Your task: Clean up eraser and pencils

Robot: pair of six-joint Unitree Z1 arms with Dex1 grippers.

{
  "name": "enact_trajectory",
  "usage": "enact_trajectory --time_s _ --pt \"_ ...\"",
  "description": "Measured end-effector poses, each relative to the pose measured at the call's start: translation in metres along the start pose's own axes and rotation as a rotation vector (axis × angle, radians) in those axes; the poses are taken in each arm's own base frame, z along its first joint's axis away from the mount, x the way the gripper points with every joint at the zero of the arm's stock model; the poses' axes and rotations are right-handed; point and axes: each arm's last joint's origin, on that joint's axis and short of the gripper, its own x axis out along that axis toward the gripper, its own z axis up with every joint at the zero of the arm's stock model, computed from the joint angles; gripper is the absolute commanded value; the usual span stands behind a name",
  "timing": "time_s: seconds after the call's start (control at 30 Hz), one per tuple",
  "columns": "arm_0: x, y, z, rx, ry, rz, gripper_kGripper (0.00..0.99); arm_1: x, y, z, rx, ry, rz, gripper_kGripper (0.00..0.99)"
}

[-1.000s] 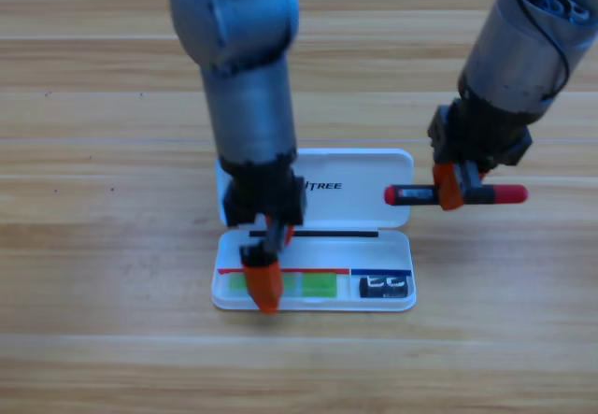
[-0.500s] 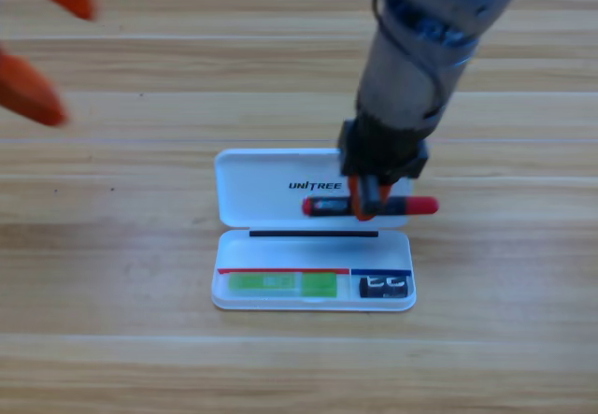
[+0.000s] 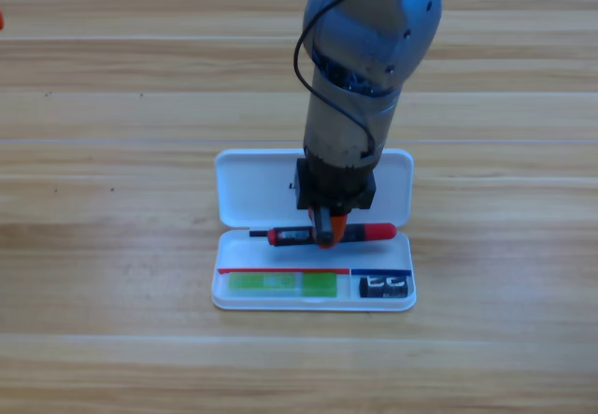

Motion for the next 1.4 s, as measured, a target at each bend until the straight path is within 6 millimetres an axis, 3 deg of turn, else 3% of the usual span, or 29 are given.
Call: enact_trajectory --time_s 0.2,0.57,0.6,0.67,0.7,0.8,0.97,1.07,1.17,1.3,1.4 --pt "0.001 -0.002 -0.002 -0.001 0.002 -0.007 0.99 0.011 0.0 0.001 -0.002 0.016 0.014 0.0" --pt "0.004 -0.003 -0.003 -0.004 0.011 -0.019 0.989 0.011 0.0 0.001 -0.002 0.018 0.011 0.0" --pt "0.006 -0.004 -0.004 -0.005 0.014 -0.022 0.989 0.011 0.0 0.001 -0.002 0.019 0.011 0.144" --pt "0.007 -0.004 -0.005 -0.007 0.019 -0.029 0.99 0.011 0.0 0.001 0.003 0.02 0.009 0.721" --pt "0.008 -0.004 -0.005 -0.007 0.019 -0.029 0.99 0.011 0.0 0.001 0.008 0.021 0.008 0.859" --pt "0.008 -0.004 -0.005 -0.006 0.017 -0.027 0.99 0.011 0.0 0.001 0.031 0.022 0.006 0.931" --pt "0.012 -0.005 -0.006 -0.008 0.024 -0.036 0.99 0.001 0.001 0.001 0.039 0.006 -0.003 0.934" --pt "0.013 -0.004 -0.007 -0.008 0.023 -0.034 0.99 -0.031 0.007 -0.003 0.047 -0.048 -0.018 0.934" --pt "0.014 -0.003 -0.006 -0.005 0.015 -0.024 0.99 -0.091 0.027 -0.018 0.056 -0.153 -0.035 0.934" --pt "0.001 0.005 0.004 0.007 -0.029 0.022 0.969 -0.178 0.072 -0.056 0.059 -0.345 -0.056 0.942" --pt "-0.015 0.024 0.025 0.018 -0.12 0.106 0.865 -0.214 0.105 -0.088 0.089 -0.508 -0.113 0.943"
